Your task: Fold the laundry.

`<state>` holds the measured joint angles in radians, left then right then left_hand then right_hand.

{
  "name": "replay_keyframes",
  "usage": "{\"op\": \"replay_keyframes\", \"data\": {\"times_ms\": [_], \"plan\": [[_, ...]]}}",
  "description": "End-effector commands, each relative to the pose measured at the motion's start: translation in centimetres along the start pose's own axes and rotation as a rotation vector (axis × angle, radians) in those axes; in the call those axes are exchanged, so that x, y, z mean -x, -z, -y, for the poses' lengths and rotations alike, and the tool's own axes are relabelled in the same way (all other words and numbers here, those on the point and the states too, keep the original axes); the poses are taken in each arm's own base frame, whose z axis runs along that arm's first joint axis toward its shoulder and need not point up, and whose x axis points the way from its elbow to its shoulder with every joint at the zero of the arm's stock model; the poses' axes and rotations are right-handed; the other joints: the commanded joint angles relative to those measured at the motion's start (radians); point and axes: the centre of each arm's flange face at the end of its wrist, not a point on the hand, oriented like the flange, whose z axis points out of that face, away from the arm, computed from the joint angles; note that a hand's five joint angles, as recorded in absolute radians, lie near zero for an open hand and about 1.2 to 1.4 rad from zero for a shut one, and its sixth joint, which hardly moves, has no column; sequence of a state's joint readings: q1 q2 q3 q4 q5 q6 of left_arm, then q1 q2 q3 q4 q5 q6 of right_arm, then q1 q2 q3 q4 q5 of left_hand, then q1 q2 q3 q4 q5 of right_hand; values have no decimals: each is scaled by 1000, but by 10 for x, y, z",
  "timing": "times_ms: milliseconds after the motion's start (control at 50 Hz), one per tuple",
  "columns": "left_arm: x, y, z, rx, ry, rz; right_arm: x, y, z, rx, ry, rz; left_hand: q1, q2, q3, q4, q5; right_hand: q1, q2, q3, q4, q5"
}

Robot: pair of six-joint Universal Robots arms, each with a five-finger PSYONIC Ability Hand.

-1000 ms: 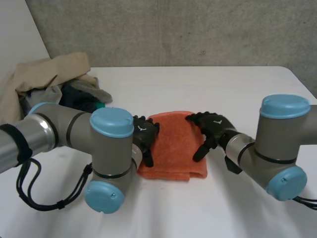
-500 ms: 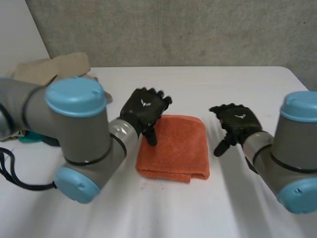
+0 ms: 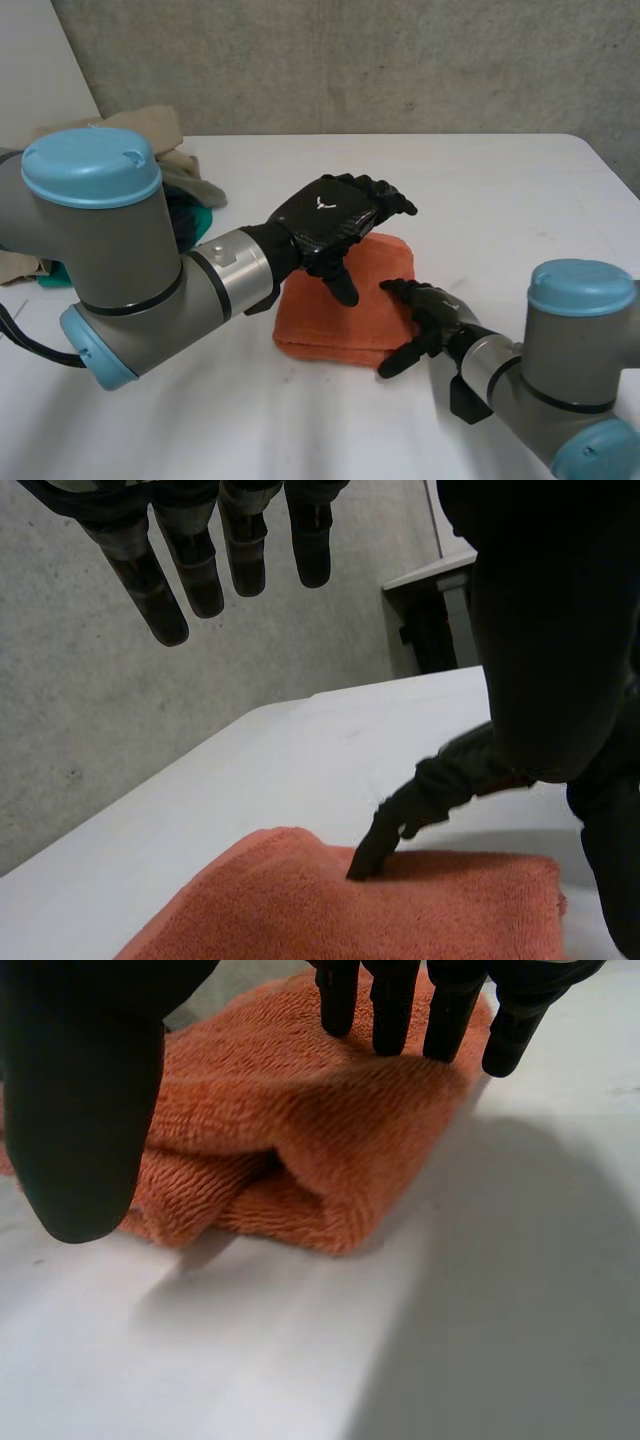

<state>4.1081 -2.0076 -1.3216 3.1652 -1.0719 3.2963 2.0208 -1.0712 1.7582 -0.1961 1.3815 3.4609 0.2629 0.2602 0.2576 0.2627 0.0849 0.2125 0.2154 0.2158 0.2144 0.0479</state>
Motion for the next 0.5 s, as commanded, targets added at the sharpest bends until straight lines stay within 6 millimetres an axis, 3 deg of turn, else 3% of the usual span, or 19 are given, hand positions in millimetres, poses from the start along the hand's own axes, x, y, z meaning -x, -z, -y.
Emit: {"op": "replay_keyframes", "data": {"times_ms": [20, 120, 160, 260, 280, 320, 500], "plan": [[-1, 0, 1, -2, -4, 2, 14, -7, -7, -3, 35, 23, 27, 30, 32, 27, 30, -38, -41, -41, -40, -48], [-1, 0, 1, -2, -4, 2, 20, -12, -7, -25, 53, 19, 27, 30, 32, 27, 30, -28, -31, -31, -30, -38], [-1, 0, 1, -3, -4, 2, 19, -15, -8, -36, 56, 1, 27, 30, 32, 27, 30, 75, 72, 71, 73, 65], [-2, 0, 0, 1, -1, 0, 18, -25, -5, -82, 65, -6, 27, 30, 32, 27, 30, 588, 585, 585, 586, 578], [-2, 1, -1, 3, 1, 0, 17, -30, -5, -98, 70, -4, 27, 30, 32, 27, 30, 856, 853, 853, 854, 846], [-3, 1, -3, 10, 4, -3, 18, -34, -1, -117, 87, 1, 27, 30, 32, 27, 30, 1182, 1179, 1179, 1180, 1172], [-3, 1, -1, 1, -1, 0, 12, -41, 29, -221, 206, -53, 27, 30, 32, 27, 30, 1184, 1181, 1180, 1182, 1174]]}}
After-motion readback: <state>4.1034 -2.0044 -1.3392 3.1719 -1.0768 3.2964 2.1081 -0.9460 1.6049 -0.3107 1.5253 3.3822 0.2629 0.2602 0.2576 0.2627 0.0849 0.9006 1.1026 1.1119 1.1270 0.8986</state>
